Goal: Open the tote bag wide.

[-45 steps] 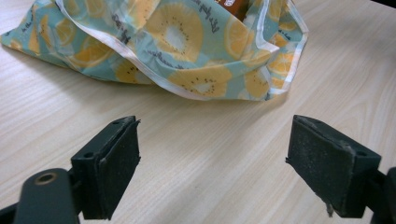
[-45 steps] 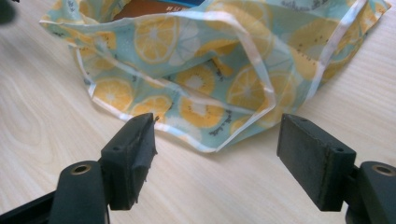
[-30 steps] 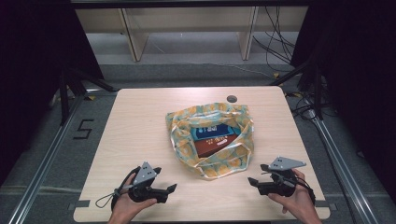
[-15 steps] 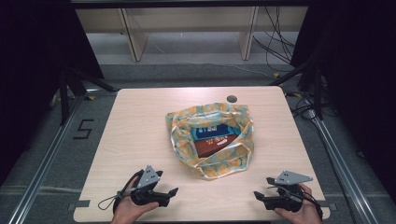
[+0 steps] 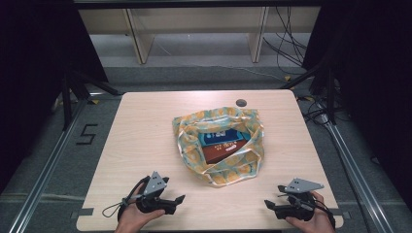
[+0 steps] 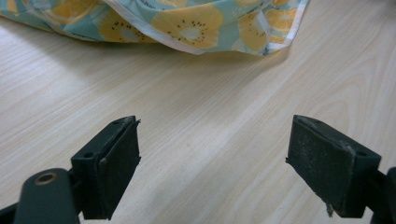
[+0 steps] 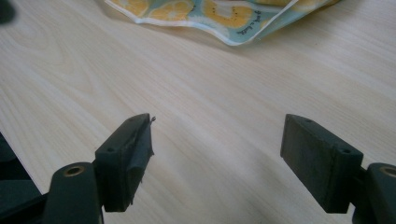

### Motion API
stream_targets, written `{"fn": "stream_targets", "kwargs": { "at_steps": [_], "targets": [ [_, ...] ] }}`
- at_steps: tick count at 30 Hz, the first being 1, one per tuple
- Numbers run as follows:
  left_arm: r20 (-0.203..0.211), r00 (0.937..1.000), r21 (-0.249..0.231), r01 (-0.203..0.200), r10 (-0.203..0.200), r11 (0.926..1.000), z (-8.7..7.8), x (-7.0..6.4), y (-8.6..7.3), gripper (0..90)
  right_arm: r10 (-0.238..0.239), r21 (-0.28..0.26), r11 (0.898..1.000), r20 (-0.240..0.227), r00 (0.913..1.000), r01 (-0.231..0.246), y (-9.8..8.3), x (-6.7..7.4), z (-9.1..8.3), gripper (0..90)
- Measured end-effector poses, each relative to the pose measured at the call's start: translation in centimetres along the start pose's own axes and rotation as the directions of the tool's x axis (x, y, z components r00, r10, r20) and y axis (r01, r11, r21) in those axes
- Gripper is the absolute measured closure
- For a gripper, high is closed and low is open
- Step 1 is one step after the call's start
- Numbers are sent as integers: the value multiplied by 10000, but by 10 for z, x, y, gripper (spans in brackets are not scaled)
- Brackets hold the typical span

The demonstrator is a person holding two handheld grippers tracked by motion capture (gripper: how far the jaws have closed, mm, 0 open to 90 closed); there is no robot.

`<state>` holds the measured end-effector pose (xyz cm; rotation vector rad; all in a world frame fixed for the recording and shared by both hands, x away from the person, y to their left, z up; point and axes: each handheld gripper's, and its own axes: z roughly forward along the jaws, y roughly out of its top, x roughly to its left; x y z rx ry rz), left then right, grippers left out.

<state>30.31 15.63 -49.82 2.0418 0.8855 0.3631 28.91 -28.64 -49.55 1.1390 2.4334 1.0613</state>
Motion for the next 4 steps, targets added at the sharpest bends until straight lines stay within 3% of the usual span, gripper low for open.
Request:
{"fn": "stream_targets", "kwargs": {
  "at_steps": [2, 4],
  "targets": [
    [21, 10000, -27, 11, -11, 10000, 0, 1, 0, 158, -36, 25, 10000, -27, 10000, 36, 0, 0, 0, 259],
    [-72, 9997, 104, -228, 229, 9997, 0, 3, 0, 158, -18, 62, 10000, 9, 10000, 18, 0, -1, 0, 259]
  ]
}}
